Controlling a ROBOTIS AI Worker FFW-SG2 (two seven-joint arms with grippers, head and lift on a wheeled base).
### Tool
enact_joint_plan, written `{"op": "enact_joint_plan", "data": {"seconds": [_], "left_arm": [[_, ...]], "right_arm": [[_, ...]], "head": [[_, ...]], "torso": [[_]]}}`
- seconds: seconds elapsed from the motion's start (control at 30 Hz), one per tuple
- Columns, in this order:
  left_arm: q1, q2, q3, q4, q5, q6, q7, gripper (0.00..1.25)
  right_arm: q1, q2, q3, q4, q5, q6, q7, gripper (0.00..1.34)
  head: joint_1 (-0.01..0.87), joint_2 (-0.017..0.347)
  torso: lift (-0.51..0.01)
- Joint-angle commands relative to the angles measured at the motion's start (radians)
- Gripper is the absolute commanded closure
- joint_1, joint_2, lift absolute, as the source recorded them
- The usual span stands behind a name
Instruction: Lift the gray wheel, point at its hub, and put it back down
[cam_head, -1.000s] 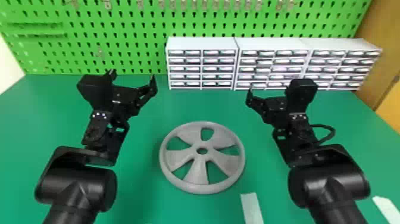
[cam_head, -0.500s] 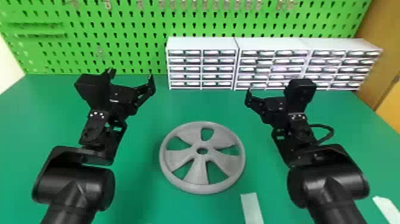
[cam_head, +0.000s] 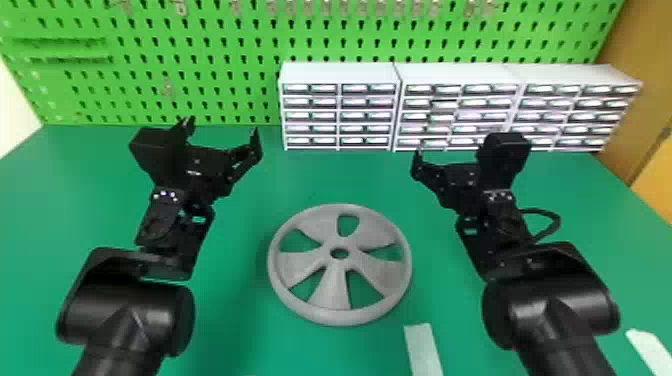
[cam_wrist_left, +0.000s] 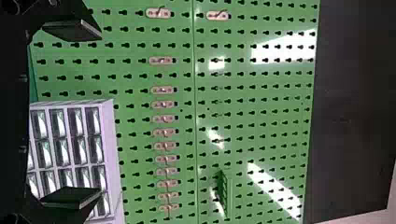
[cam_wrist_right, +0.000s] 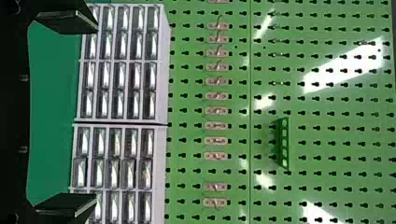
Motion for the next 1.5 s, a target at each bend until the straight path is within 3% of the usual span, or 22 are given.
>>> {"op": "enact_joint_plan", "data": {"seconds": [0.0, 1.47], "left_arm": [[0.002, 0.001, -0.002, 0.000, 0.000, 0.000, 0.000, 0.12], [0.002, 0.001, -0.005, 0.000, 0.006, 0.000, 0.000, 0.12]], "right_arm": [[0.000, 0.000, 0.003, 0.000, 0.000, 0.000, 0.000, 0.04], [0.002, -0.005, 0.011, 0.002, -0.005, 0.002, 0.000, 0.04]], "head": [[0.692, 0.048], [0.692, 0.048]], "torso": [[-0.088], [-0.088]]}}
